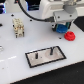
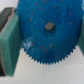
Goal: Insert the blue gear onto the right peg, followed by the red gear
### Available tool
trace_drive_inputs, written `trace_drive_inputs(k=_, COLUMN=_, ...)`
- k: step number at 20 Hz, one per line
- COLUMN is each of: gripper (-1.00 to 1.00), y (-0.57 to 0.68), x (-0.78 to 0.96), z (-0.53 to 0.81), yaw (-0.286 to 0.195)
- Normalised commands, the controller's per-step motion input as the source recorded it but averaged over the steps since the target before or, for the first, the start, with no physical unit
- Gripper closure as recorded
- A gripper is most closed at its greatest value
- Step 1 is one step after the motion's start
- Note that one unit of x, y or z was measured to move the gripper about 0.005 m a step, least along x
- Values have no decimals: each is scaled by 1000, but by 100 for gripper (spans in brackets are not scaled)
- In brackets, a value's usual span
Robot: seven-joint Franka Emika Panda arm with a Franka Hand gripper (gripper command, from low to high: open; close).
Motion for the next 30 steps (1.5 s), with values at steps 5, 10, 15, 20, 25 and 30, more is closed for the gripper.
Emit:
trace_drive_inputs(k=5, gripper=100, y=-192, x=472, z=437, yaw=0)
trace_drive_inputs(k=10, gripper=100, y=-327, x=555, z=385, yaw=0)
trace_drive_inputs(k=15, gripper=100, y=-321, x=603, z=356, yaw=0)
trace_drive_inputs(k=20, gripper=100, y=-313, x=696, z=295, yaw=0)
trace_drive_inputs(k=25, gripper=100, y=-262, x=756, z=258, yaw=0)
trace_drive_inputs(k=30, gripper=100, y=-262, x=748, z=202, yaw=0)
